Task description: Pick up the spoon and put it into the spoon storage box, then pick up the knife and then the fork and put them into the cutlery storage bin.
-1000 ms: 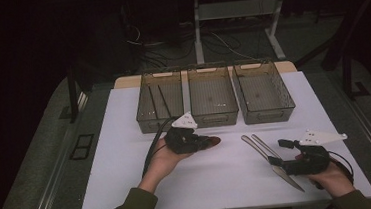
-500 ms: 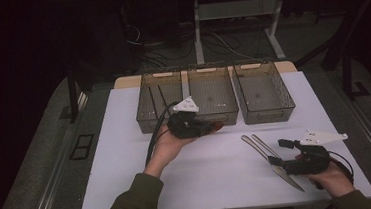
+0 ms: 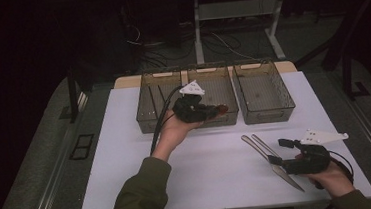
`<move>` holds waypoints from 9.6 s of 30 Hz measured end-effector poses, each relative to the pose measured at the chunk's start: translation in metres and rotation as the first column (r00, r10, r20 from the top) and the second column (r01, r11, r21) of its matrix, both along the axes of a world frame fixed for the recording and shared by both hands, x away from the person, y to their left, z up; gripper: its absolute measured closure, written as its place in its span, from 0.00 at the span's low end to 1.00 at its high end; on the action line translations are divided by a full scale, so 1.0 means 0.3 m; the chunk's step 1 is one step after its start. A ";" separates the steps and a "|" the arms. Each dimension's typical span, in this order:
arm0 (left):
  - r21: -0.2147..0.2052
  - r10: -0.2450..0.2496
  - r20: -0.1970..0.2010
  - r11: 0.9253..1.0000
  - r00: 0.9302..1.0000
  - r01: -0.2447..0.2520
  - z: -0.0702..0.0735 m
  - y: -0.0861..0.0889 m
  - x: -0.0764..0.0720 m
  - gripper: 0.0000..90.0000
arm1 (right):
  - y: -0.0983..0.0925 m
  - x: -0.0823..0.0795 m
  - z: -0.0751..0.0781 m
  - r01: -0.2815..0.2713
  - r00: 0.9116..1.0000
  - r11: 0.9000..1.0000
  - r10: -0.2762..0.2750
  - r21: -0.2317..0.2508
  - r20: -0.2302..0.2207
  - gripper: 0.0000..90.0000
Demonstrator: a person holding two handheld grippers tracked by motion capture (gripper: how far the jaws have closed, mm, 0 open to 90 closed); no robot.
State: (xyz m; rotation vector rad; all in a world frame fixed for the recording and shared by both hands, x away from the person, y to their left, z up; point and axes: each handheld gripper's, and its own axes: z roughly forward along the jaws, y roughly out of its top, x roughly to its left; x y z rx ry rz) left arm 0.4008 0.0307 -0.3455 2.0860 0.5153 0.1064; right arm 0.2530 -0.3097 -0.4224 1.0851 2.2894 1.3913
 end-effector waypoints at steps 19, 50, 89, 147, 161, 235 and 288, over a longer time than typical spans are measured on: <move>-0.038 0.067 0.030 0.997 0.997 -0.066 0.045 -0.079 0.161 0.91 | 0.001 -0.005 0.010 -0.002 1.000 1.000 0.002 0.031 0.003 0.28; -0.030 0.161 -0.013 0.986 0.987 -0.162 -0.076 -0.191 0.340 0.90 | -0.007 -0.005 0.014 -0.004 1.000 0.999 0.003 0.047 0.015 0.28; -0.017 0.078 0.033 0.997 0.996 -0.078 -0.010 -0.083 0.131 0.40 | 0.001 -0.006 0.009 -0.003 1.000 1.000 0.002 0.025 0.005 0.28; -0.026 0.148 0.061 0.989 0.987 -0.146 -0.200 0.356 -0.353 0.00 | -0.005 0.000 0.000 0.009 1.000 1.000 -0.009 0.005 0.004 0.28; -0.050 0.154 0.059 0.987 0.986 -0.151 -0.257 0.436 -0.439 0.00 | -0.005 0.000 0.000 0.011 1.000 1.000 -0.011 0.004 0.003 0.28; 0.001 0.095 0.050 0.995 0.994 -0.095 -0.295 0.421 -0.445 0.00 | -0.140 -0.047 -0.048 0.008 0.965 0.982 -0.058 -0.191 -0.258 0.52; 0.004 0.086 0.052 0.996 0.995 -0.087 -0.298 0.414 -0.446 0.00 | -0.003 0.170 0.019 -0.092 0.921 0.919 -0.068 -0.384 -0.383 0.80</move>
